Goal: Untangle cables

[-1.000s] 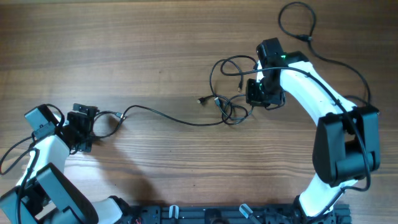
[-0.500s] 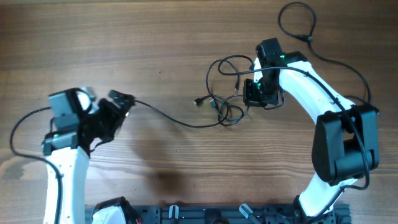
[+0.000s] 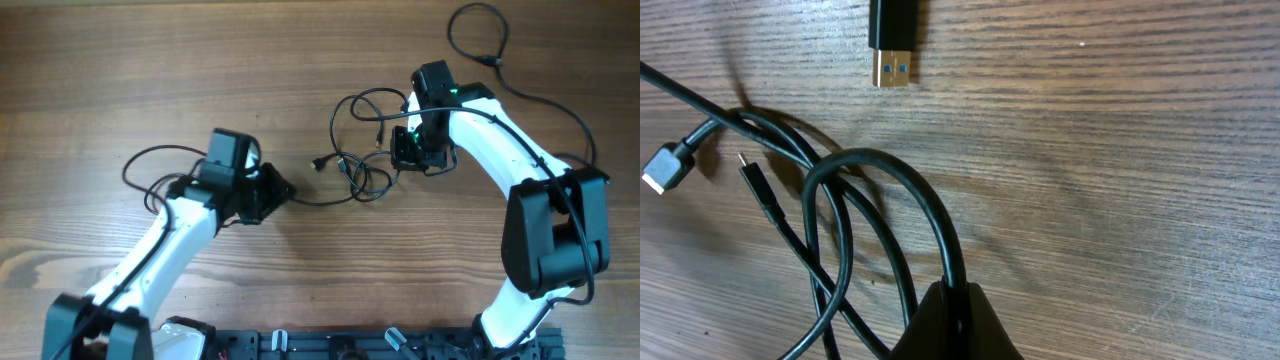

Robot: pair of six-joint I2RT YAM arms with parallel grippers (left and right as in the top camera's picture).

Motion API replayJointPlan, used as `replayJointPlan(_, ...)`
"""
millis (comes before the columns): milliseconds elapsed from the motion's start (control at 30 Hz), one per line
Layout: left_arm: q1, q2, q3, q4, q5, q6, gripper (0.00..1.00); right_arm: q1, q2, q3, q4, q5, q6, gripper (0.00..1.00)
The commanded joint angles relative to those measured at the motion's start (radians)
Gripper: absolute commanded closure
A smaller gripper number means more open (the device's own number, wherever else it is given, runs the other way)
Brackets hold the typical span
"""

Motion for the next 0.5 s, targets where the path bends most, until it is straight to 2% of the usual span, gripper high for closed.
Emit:
replayJointPlan(0, -0.005, 0.014, 0.013, 0.023, 0.067, 0.0, 0.96, -0.005, 0.015, 0.002, 0.002, -0.017, -0.02, 0.96)
replayJointPlan(133, 0.098, -0.096, 0.048, 0.068, 0.285, 0.047, 0.96, -0.005, 0.015, 0.002, 0.003, -0.017, -0.02, 0.96)
replayJointPlan(200, 0.193, -0.179, 0.061, 0.119, 0.489, 0.037, 0.96, -0.005, 0.015, 0.002, 0.005, -0.017, -0.02, 0.96)
replayJointPlan(267, 0.265, -0.232, 0.061, 0.169, 0.621, 0.004, 0.96, -0.005, 0.015, 0.002, 0.006, -0.017, -0.021, 0.96)
replayJointPlan(367, 0.393, -0.311, 0.061, 0.188, 0.755, -0.032, 0.96, -0.005, 0.015, 0.002, 0.009, -0.013, -0.02, 0.96)
replayJointPlan(467, 0.478, -0.336, 0.061, 0.186, 0.818, -0.032, 0.96, -0.005, 0.015, 0.002, 0.017, -0.013, -0.021, 0.96)
